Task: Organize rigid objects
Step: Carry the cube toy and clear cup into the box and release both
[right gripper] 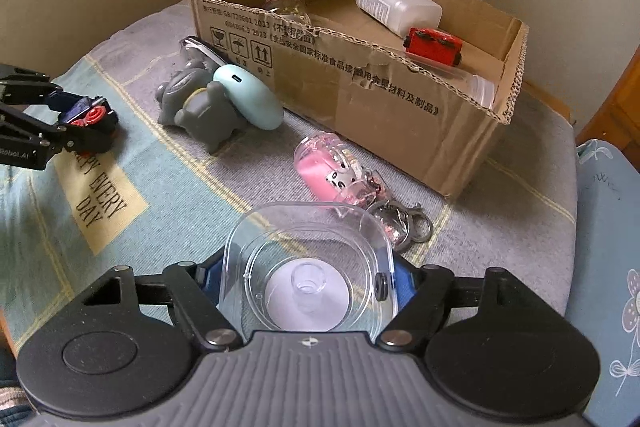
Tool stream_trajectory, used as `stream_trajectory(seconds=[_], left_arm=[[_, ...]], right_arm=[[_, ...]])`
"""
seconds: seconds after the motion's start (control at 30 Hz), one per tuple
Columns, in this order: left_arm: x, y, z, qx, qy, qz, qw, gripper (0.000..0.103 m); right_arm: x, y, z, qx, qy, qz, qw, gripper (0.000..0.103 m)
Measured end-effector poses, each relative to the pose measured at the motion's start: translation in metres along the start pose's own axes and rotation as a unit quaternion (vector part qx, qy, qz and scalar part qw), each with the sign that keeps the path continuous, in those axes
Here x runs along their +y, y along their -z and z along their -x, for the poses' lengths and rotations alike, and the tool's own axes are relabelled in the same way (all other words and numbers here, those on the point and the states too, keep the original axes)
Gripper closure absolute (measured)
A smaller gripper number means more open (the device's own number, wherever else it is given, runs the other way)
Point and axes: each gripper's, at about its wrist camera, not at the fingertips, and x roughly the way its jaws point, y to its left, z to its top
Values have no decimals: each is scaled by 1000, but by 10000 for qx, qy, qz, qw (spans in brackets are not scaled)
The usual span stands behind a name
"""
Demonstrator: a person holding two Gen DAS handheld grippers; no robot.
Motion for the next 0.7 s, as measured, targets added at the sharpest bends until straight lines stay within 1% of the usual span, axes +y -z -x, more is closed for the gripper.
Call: stream_trajectory(seconds=[0.1,0.23,0.47,0.6,0.7], left_arm=[[-1,-4,4,61,39,-84,9999,54],[-3,-14,15,103,134,-294,9994,54],[-8,-42,33,105,326,-629,9974,54],[-10,-65,42,-160,397,-727,9964,54],[-11,-90,44,-319,487,-813,9950,54]], right_arm=[[0,-1,9,-46,-70,1,10000,23],[4,-5,27,-144,-29,180,9997,23],[7,-27,55,-445,-68,450,9980,23],[4,-49,67,-748,-19,529,9958,23],[-1,-67,68,-909,38,531,9944,23]])
